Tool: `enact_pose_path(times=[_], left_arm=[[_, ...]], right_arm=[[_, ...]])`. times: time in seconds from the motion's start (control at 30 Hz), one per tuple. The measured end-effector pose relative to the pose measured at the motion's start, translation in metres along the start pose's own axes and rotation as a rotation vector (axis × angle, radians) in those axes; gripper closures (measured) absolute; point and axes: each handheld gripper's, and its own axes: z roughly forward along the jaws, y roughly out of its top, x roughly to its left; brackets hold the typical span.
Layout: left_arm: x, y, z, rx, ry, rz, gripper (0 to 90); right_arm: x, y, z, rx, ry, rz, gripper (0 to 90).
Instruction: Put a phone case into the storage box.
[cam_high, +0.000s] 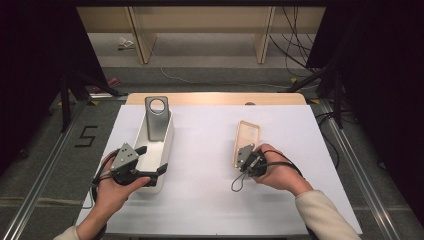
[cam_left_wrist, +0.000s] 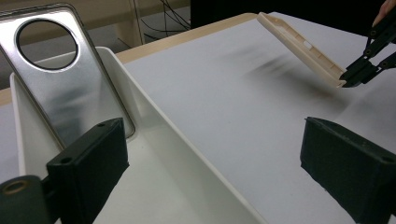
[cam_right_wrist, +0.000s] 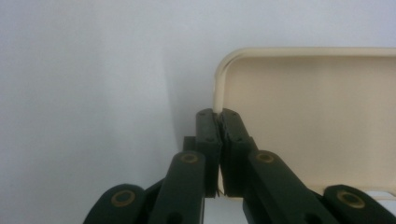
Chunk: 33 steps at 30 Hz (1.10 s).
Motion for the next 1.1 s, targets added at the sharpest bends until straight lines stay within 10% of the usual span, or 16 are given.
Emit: enact_pose_path(times=[0.37, 1.1], left_arm=[[-0.001, 0.004, 0.004, 0.006, 0.005, -0.006, 7.5], [-0.023, 0.065, 0.058, 0.012, -0.024, 0.031, 15.3]], right_arm=[[0.003, -0.001, -0.002, -0.119, -0.015, 0.037, 88.2], [0.031, 0.014, -0.008, -0.214, -0.013, -0.01, 88.2]])
